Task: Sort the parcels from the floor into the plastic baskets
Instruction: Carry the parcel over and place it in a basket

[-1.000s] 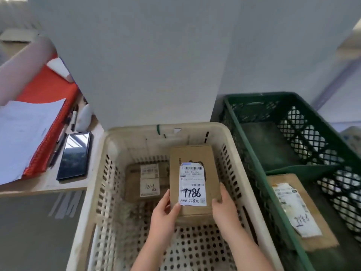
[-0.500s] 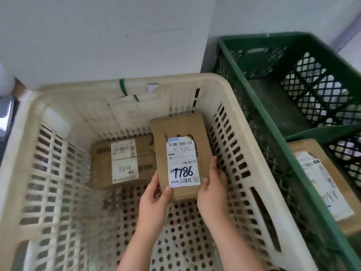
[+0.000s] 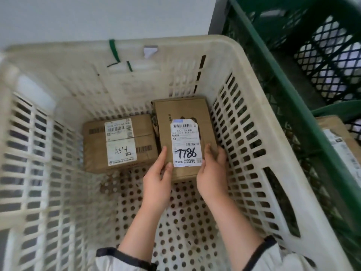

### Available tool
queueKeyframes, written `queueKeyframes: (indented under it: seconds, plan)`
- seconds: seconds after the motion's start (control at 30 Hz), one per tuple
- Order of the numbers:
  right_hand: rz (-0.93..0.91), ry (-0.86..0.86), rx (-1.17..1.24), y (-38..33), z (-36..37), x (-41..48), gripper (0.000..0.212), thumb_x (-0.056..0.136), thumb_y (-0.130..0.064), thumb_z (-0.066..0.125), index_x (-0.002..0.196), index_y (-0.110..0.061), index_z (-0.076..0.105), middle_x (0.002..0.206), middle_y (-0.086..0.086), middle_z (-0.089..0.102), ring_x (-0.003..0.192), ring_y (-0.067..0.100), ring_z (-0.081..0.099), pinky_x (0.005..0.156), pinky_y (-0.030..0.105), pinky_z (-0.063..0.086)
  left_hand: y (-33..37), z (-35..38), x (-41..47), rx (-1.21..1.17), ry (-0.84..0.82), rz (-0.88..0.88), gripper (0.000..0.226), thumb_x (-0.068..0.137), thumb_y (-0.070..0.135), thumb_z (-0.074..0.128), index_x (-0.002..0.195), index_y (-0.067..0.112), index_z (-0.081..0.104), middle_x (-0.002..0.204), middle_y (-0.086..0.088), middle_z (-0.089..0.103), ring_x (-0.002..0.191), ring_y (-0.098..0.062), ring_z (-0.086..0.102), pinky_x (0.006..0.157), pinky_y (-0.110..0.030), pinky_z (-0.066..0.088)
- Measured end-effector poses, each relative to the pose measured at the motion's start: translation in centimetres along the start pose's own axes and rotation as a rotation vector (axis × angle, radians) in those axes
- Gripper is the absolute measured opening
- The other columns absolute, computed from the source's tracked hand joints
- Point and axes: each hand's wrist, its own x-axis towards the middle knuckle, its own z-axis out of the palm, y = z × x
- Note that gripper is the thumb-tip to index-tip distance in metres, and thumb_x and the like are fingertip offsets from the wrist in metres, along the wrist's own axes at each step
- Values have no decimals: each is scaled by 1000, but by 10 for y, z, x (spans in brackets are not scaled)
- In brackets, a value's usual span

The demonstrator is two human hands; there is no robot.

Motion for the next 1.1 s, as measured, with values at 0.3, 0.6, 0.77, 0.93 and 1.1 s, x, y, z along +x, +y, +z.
queueKeyframes:
  seconds: [0.3, 0.6, 0.77, 0.93, 1.1]
  plan:
    - [3, -34, -83, 3, 2, 5, 62, 96, -15, 38, 150, -30, 12, 156, 0, -1, 141, 30, 18, 112, 44, 33, -6, -2, 7, 80, 62, -9, 49, 92, 23, 59, 133, 45, 44, 98, 43, 52, 83, 25, 49, 71, 4, 38]
    - [46, -375, -245, -50, -68, -12, 84, 91, -18, 50, 149, -34, -9, 157, 4, -20, 144, 34, 6, 116, 47, 22, 89, -27, -2, 477, -260, -144, 67, 96, 32, 48, 151, 30, 9, 152, -5, 32, 134, -26, 40, 99, -34, 43]
    - [-339, -381, -581, -98, -164, -44, 84, 89, -16, 58, 151, -26, 2, 159, 5, -9, 143, 38, 10, 111, 48, 31, 191, -71, -58, 765, -143, 92, 65, 97, 32, 46, 151, 28, 10, 157, -7, 18, 146, -23, 10, 118, -41, 15]
    - [-718, -235, -724, -126, -254, -111, 80, 90, -18, 58, 151, -26, 6, 159, 5, -6, 144, 38, 3, 109, 52, 29, 265, -106, -158, 1043, 128, 171, 70, 92, 40, 50, 147, 41, 7, 159, 1, 11, 146, -30, 3, 112, -57, 24]
    - [-876, -286, -731, -134, -294, -177, 79, 89, -34, 60, 150, -27, 10, 159, 5, -4, 142, 40, 9, 105, 57, 33, 271, -128, -265, 1111, 254, 22, 76, 90, 47, 51, 148, 40, 2, 159, 2, 5, 145, -29, 4, 109, -55, 29]
